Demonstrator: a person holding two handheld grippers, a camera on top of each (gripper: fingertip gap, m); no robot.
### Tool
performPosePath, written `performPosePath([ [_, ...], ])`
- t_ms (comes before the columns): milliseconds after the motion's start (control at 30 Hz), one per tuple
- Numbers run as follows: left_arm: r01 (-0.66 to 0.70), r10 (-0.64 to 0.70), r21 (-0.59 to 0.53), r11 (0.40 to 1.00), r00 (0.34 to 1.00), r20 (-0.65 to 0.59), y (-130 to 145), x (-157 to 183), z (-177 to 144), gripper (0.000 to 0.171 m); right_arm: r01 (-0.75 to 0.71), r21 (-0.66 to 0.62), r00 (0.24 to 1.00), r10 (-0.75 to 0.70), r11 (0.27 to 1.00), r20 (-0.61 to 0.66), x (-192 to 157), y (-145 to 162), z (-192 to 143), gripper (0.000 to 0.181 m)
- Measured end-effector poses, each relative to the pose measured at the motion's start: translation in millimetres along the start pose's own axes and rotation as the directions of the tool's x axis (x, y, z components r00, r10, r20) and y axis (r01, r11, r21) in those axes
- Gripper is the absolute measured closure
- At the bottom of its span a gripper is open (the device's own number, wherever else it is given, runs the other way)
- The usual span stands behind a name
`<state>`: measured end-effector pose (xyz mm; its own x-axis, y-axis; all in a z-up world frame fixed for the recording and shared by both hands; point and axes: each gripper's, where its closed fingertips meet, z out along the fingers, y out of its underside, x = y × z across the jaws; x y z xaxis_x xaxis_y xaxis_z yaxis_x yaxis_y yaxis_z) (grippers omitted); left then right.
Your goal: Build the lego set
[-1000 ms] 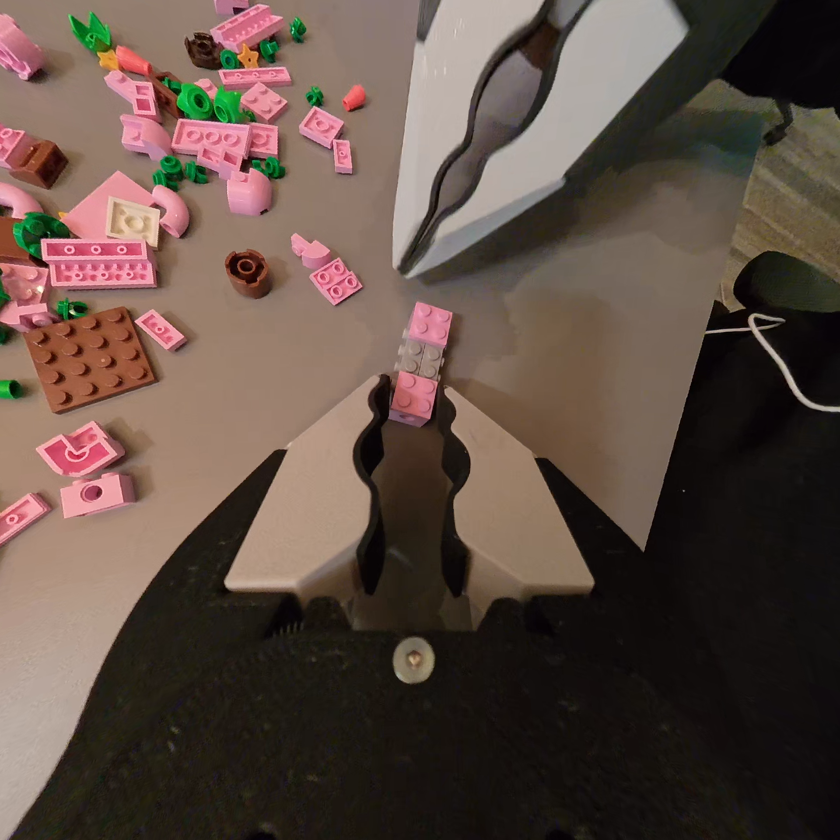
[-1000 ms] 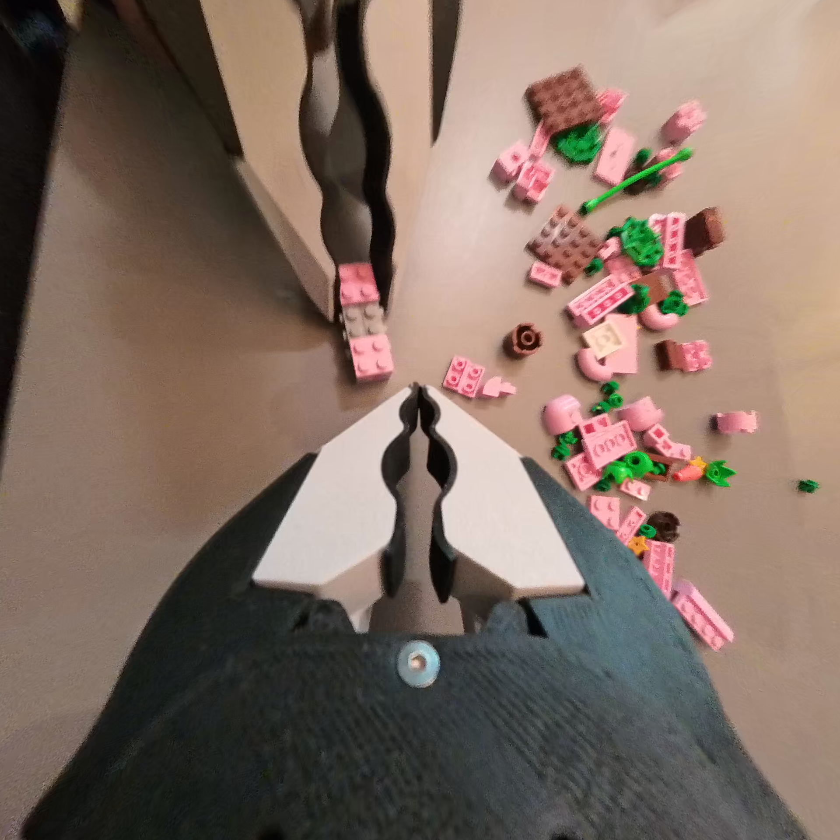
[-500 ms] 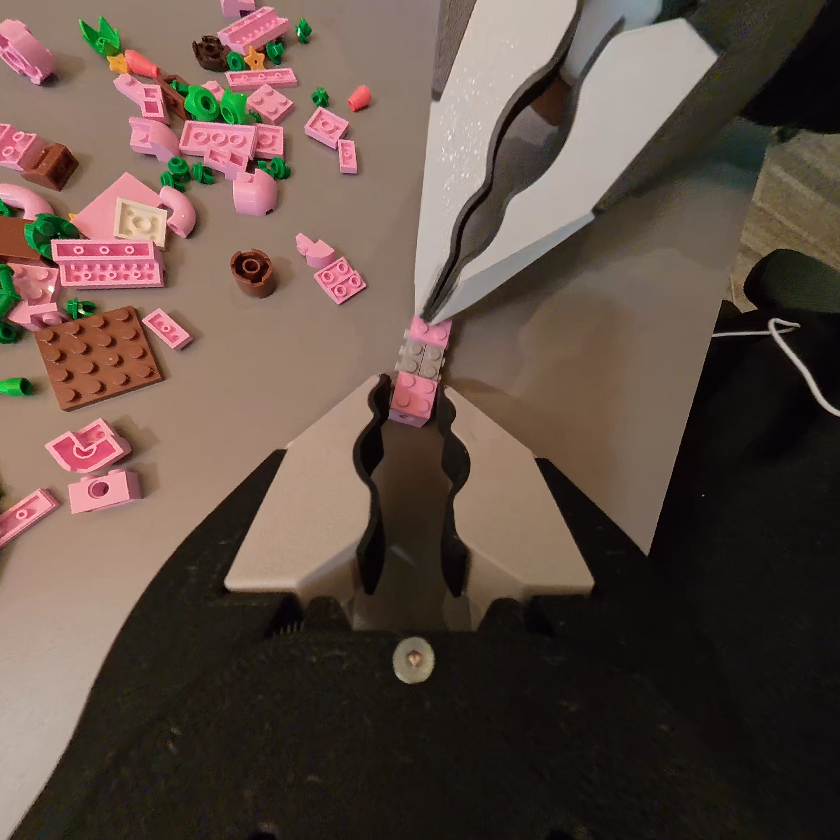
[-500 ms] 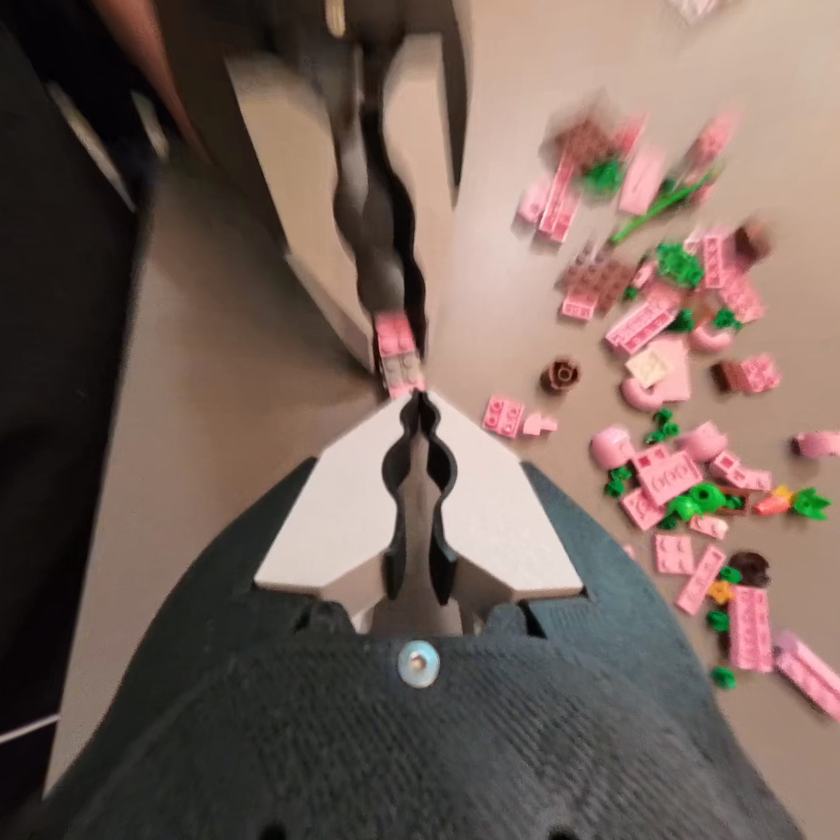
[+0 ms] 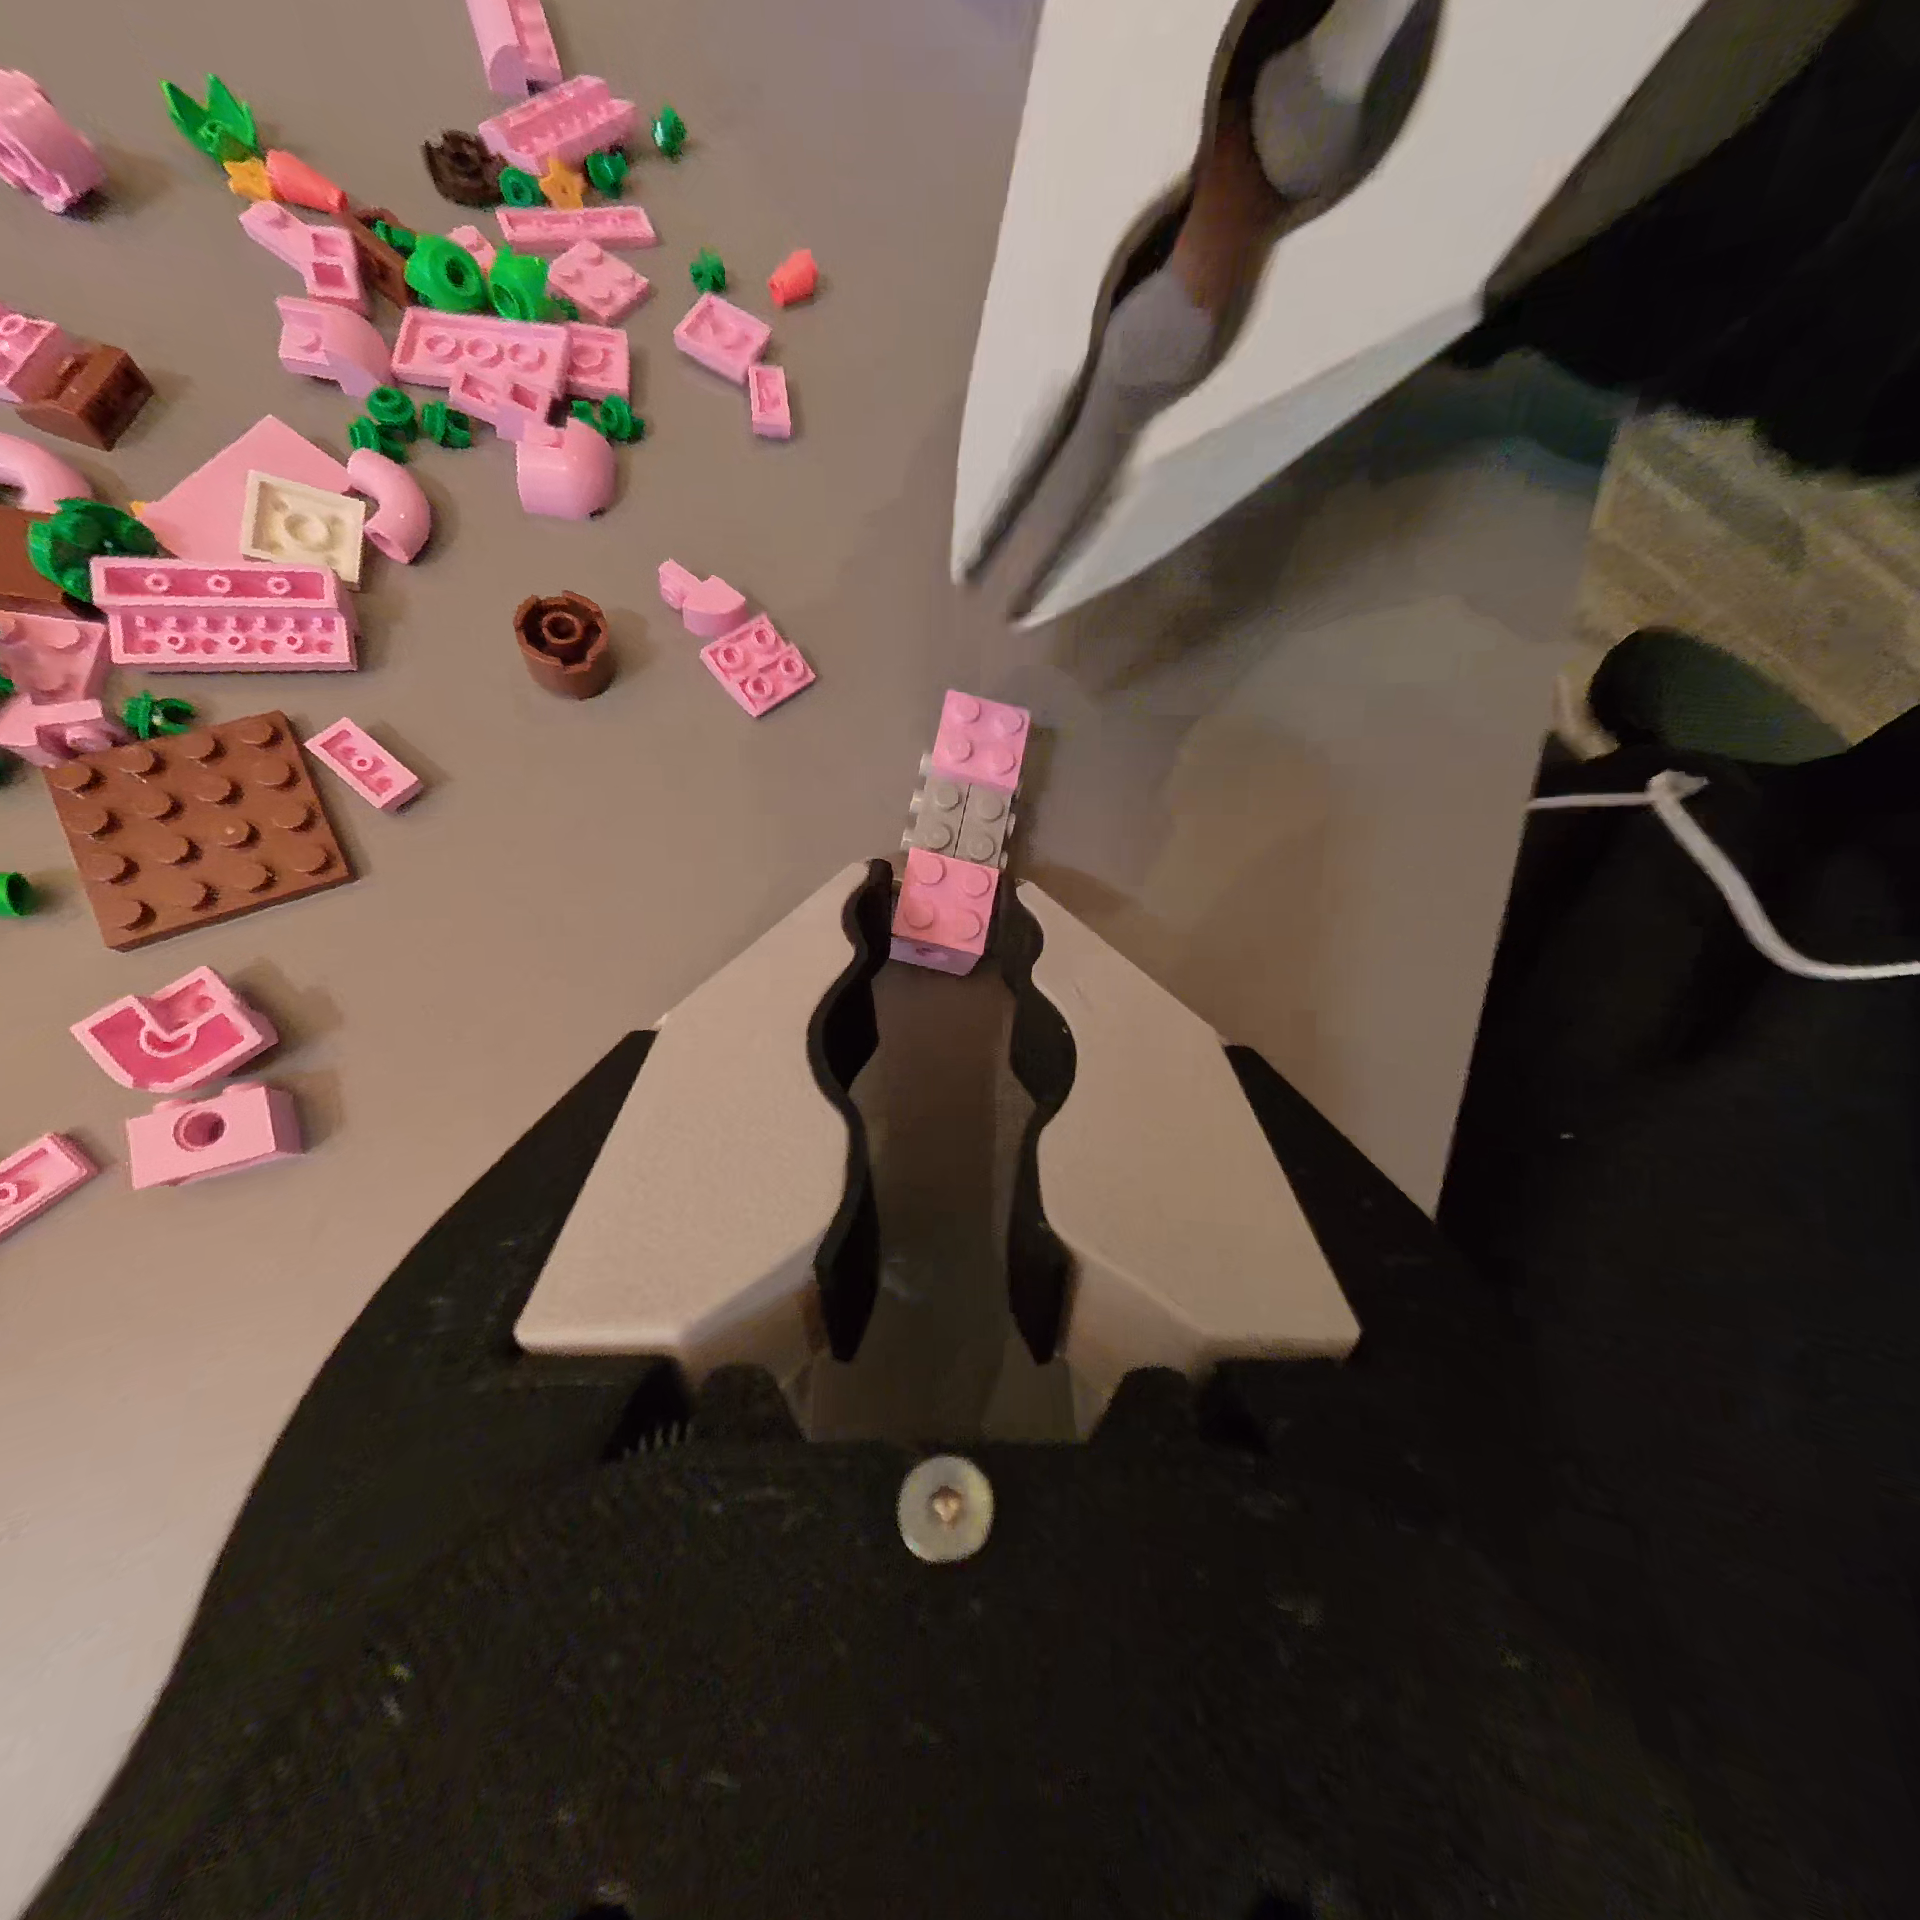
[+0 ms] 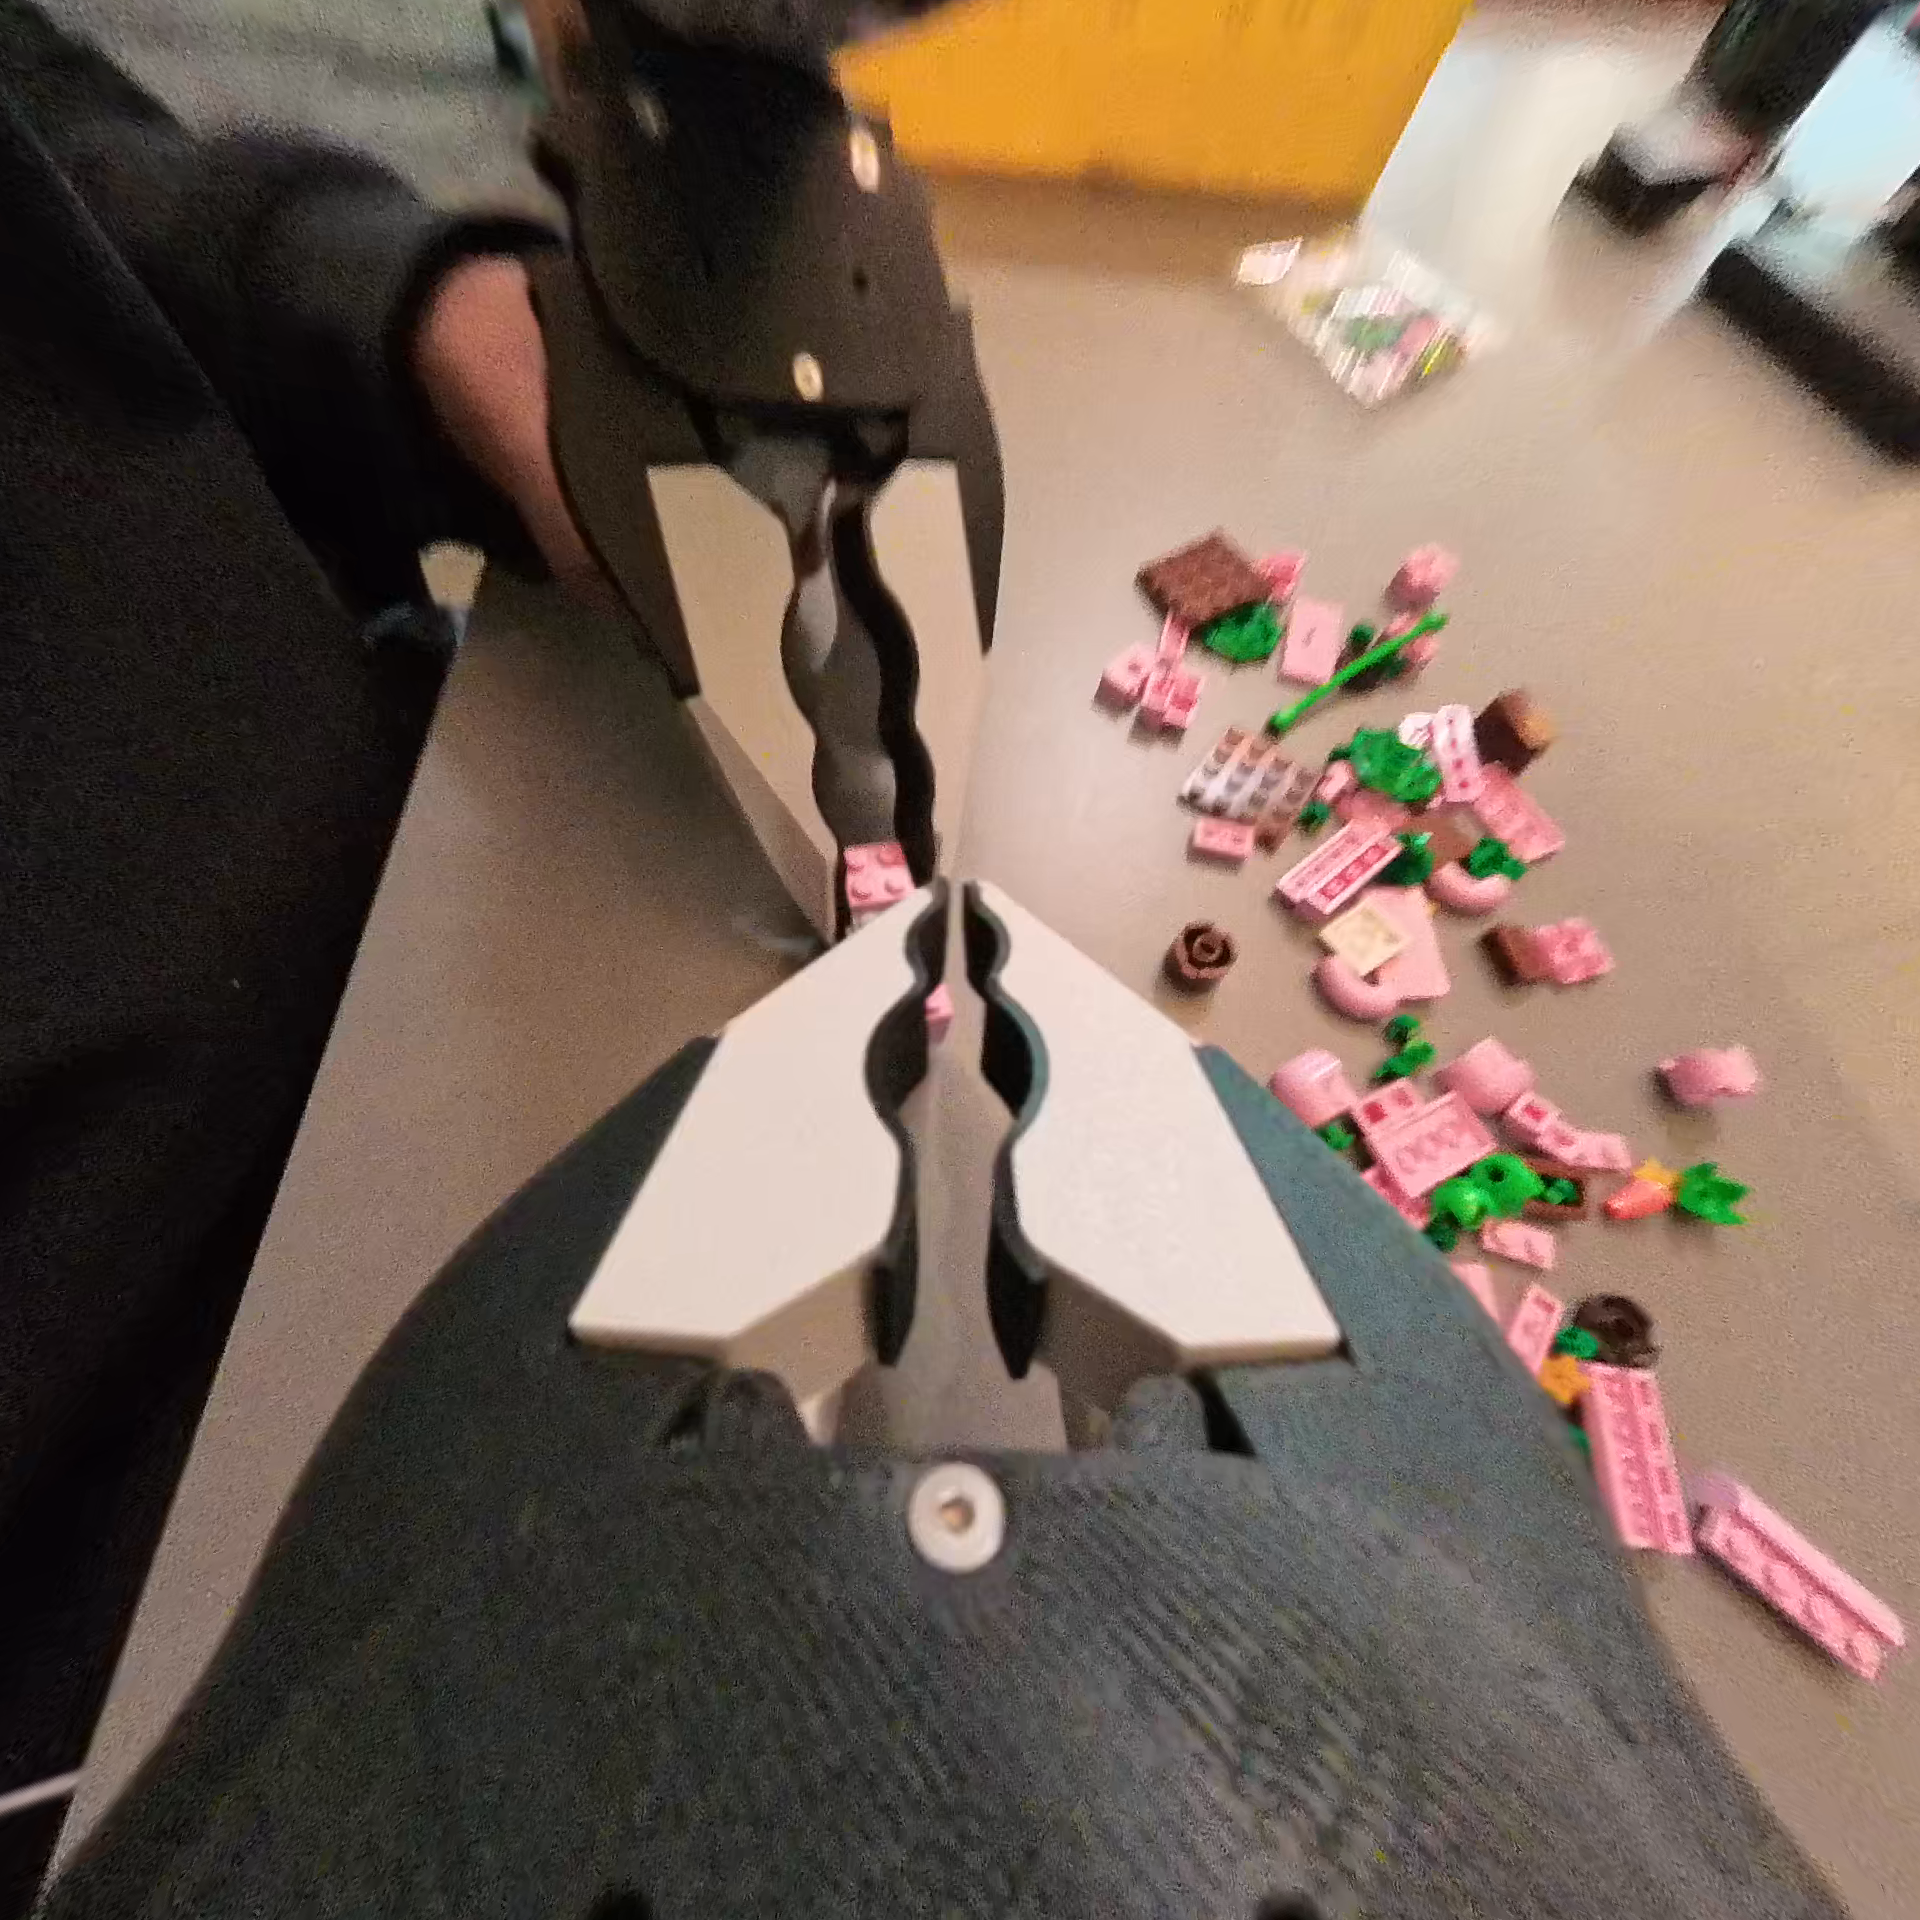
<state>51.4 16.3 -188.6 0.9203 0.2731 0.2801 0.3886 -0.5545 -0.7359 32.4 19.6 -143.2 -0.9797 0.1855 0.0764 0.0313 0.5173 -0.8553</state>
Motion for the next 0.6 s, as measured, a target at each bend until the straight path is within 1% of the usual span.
performPosePath([
  [33, 0.044, -0.042, 0.044, 0.998, 0.998, -0.038, -4.9, -0.3, -4.6, 0.153, 0.014, 0.068, 1.0, -0.013, 0.998, -0.016, 2.5, -9.2, -6.7, 0.166],
  [67, 0.107, -0.098, 0.091, 0.99, 0.991, -0.095, -10.3, -0.9, -10.2, 0.154, 0.04, 0.11, 0.999, -0.038, 0.993, -0.027, 3.0, -13.7, -11.7, 0.147],
  [100, 0.187, -0.162, 0.134, 0.973, 0.971, -0.178, -16.0, -0.1, -16.3, 0.154, 0.072, 0.123, 0.997, -0.068, 0.99, -0.036, 1.6, -14.1, -14.2, 0.134],
  [133, 0.272, -0.22, 0.162, 0.949, 0.935, -0.279, -21.2, 2.1, -22.2, 0.154, 0.102, 0.114, 0.994, -0.098, 0.988, -0.044, -0.7, -11.8, -14.6, 0.127],
  [167, 0.346, -0.263, 0.167, 0.923, 0.887, -0.38, -24.8, 5.5, -27.3, 0.154, 0.13, 0.097, 0.991, -0.126, 0.987, -0.048, -4.2, -9.2, -13.2, 0.119],
  [200, 0.401, -0.29, 0.155, 0.903, 0.834, -0.469, -27.1, 10.2, -31.5, 0.154, 0.153, 0.078, 0.988, -0.15, 0.985, -0.044, -8.8, -7.8, -10.8, 0.112],
  [233, 0.435, -0.296, 0.141, 0.89, 0.784, -0.546, -29.9, 16.4, -36.3, 0.154, 0.171, 0.065, 0.985, -0.169, 0.983, -0.026, -15.0, -7.5, -8.3, 0.109],
  [267, 0.449, -0.288, 0.132, 0.884, 0.745, -0.602, -32.1, 22.5, -40.6, 0.154, 0.187, 0.056, 0.982, -0.188, 0.981, 0.007, -22.8, -7.7, -6.1, 0.112],
  [300, 0.448, -0.283, 0.119, 0.886, 0.726, -0.627, -32.1, 26.7, -41.9, 0.154, 0.201, 0.05, 0.979, -0.202, 0.978, 0.029, -28.4, -8.9, -4.4, 0.113],
  [333, 0.438, -0.274, 0.108, 0.892, 0.717, -0.641, -31.2, 30.8, -42.2, 0.154, 0.216, 0.052, 0.975, -0.219, 0.975, 0.047, -32.4, -10.5, -3.5, 0.118],
  [400, 0.425, -0.259, 0.075, 0.902, 0.672, -0.694, -29.9, 42.7, -45.1, 0.154, 0.232, 0.088, 0.968, -0.238, 0.969, 0.074, -39.4, -18.9, -4.6, 0.127],
  [467, 0.429, -0.267, 0.036, 0.902, 0.622, -0.736, -28.6, 50.3, -47.4, 0.154, 0.226, 0.14, 0.963, -0.243, 0.964, 0.117, -46.6, -28.3, -7.4, 0.143],
  [500, 0.43, -0.261, 0.033, 0.902, 0.605, -0.752, -29.2, 52.7, -49.9, 0.154, 0.219, 0.157, 0.959, -0.242, 0.963, 0.147, -50.6, -31.1, -8.3, 0.148],
  [567, 0.436, -0.246, 0.029, 0.9, 0.561, -0.791, -30.6, 56.9, -56.8, 0.154, 0.215, 0.139, 0.946, -0.241, 0.967, 0.217, -59.3, -29.0, -7.4, 0.152],
  [600, 0.441, -0.241, 0.022, 0.897, 0.531, -0.813, -31.5, 59.4, -60.7, 0.154, 0.223, 0.122, 0.942, -0.246, 0.967, 0.23, -61.8, -27.6, -6.9, 0.152],
])
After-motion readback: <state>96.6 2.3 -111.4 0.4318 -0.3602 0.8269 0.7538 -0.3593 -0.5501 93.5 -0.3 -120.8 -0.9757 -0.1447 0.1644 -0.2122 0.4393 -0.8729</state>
